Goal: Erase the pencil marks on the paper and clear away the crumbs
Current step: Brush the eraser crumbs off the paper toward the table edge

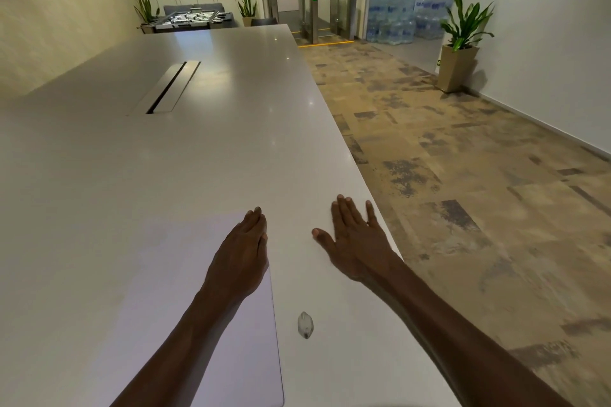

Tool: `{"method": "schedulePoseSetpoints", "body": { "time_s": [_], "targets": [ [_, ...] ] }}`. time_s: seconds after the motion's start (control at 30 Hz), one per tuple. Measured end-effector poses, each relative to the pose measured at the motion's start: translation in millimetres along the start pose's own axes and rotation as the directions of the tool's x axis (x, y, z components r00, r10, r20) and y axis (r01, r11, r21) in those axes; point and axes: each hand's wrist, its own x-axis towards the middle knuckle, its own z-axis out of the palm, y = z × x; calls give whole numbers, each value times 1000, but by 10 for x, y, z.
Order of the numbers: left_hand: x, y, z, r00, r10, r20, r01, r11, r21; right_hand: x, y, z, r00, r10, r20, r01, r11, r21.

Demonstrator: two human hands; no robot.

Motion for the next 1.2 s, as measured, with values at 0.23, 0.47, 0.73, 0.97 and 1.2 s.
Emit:
{"method": "schedulePoseSetpoints", "body": {
  "time_s": [0.23, 0.47, 0.73, 0.97, 1.2],
  "targets": [
    [-9, 5, -6, 1000, 4, -7, -4, 1000, -1, -205, 210, -9, 996, 83, -31, -84, 995, -48],
    [-6, 8, 2, 1000, 16, -5, -16, 1000, 10, -572, 71, 13, 958, -280, -65, 280, 960, -4],
    [-1, -20, 31, 1000, 1, 0, -1, 1000, 15, -342, 221, -18, 973, -231, 14, 232, 971, -55],
    [13, -32, 20, 1000, 15, -2, -15, 1000, 15, -316, -129, -58, 945, -326, -28, 327, 943, 55],
    [-3, -39, 36, 1000, 11, -1, -11, 1000, 25, -55, -523, 158, 925, -374, 62, 373, 927, 31]
  ]
}}
